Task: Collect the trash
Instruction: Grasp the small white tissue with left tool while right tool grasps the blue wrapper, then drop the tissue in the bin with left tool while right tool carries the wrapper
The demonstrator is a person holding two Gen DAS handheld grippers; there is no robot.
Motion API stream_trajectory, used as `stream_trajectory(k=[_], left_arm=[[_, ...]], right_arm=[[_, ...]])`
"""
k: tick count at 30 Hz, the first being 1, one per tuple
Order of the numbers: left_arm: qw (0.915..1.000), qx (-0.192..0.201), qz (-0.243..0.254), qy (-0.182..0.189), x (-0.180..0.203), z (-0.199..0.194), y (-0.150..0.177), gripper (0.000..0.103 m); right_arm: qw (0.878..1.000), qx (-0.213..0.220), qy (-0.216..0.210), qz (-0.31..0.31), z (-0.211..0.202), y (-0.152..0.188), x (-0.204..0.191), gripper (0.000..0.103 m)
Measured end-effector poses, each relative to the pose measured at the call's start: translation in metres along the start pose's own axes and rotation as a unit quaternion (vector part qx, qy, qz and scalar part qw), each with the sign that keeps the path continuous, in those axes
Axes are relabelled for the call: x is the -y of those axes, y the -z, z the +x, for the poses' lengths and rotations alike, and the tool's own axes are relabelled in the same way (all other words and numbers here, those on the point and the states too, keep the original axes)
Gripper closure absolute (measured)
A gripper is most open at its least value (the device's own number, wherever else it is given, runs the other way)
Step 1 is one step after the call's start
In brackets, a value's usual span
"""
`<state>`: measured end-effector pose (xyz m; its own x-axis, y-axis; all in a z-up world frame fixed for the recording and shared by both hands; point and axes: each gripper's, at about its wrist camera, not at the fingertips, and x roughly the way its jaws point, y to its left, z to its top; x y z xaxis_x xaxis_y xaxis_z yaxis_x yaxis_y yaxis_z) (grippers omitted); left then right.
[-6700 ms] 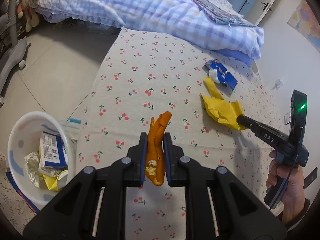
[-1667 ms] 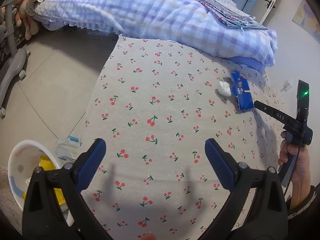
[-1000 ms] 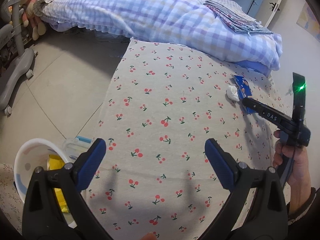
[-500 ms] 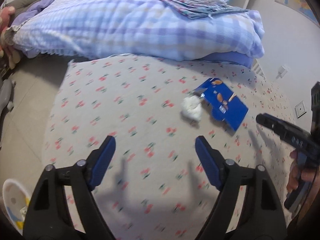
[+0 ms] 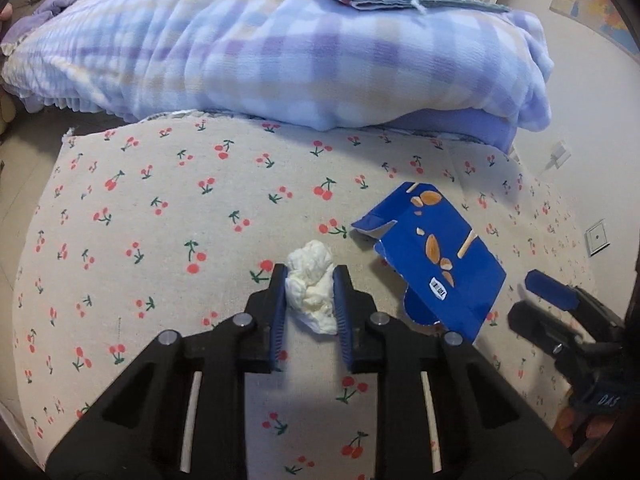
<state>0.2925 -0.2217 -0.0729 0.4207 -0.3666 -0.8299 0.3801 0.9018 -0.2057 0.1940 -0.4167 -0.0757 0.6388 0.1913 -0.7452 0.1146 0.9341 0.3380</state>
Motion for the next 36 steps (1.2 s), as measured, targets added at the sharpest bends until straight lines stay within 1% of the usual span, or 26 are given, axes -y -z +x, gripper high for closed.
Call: stream_trajectory(k=[4, 7, 8, 9, 11, 17, 18, 19, 20, 23, 25, 27, 32, 36], left_arm=[[0.9999, 0.003, -0.010, -0.011, -0.016, -0.010, 0.003, 0.081], [0.9997, 0.002, -0.015, -0.019, -0.031, -0.023, 0.010, 0.082], [0.9997, 0.002, -0.014, -0.021, -0.034, -0.026, 0.011, 0.082], [0.9996, 0.005, -0.013, -0.025, -0.039, -0.031, 0.014, 0.082], [0.9995, 0.009, -0.014, -0.027, -0.048, -0.042, 0.018, 0.082], [0.9991, 0.009, -0.031, -0.029, -0.071, -0.067, 0.034, 0.082], [0.9990, 0.008, -0.032, -0.031, -0.074, -0.071, 0.038, 0.082], [0.9988, 0.007, -0.034, -0.034, -0.076, -0.074, 0.041, 0.082], [0.9986, 0.004, -0.036, -0.038, -0.079, -0.078, 0.044, 0.082], [0.9977, -0.002, -0.053, -0.043, -0.090, -0.094, 0.055, 0.082], [0.9972, -0.002, -0.061, -0.043, -0.096, -0.109, 0.063, 0.082], [0.9968, 0.002, -0.069, -0.042, -0.103, -0.125, 0.073, 0.082], [0.9942, 0.003, -0.099, -0.043, -0.121, -0.162, 0.102, 0.082], [0.9917, 0.010, -0.122, -0.040, -0.133, -0.188, 0.122, 0.082]], right_arm=[[1.000, -0.004, -0.001, -0.030, 0.010, -0.003, -0.014, 0.015], [0.998, -0.018, 0.006, -0.056, 0.024, -0.004, -0.026, 0.014], [0.997, -0.026, 0.012, -0.068, 0.032, -0.003, -0.032, 0.014], [0.996, -0.026, 0.027, -0.085, 0.037, -0.003, -0.039, 0.011], [0.992, -0.025, 0.044, -0.117, 0.044, -0.002, -0.051, 0.011], [0.986, -0.021, 0.078, -0.147, 0.060, -0.008, -0.068, 0.011], [0.985, -0.022, 0.085, -0.148, 0.061, -0.008, -0.070, 0.019], [0.985, -0.022, 0.088, -0.148, 0.061, -0.009, -0.071, 0.030], [0.985, -0.025, 0.090, -0.144, 0.059, -0.009, -0.071, 0.030], [0.990, -0.036, 0.067, -0.117, 0.052, -0.010, -0.070, 0.031], [0.992, -0.042, 0.060, -0.107, 0.039, -0.008, -0.074, 0.032], [0.992, -0.043, 0.055, -0.106, 0.022, -0.007, -0.081, 0.031], [0.991, -0.043, 0.060, -0.109, -0.027, 0.002, -0.105, 0.032], [0.992, -0.039, 0.047, -0.111, -0.062, 0.013, -0.130, 0.032]])
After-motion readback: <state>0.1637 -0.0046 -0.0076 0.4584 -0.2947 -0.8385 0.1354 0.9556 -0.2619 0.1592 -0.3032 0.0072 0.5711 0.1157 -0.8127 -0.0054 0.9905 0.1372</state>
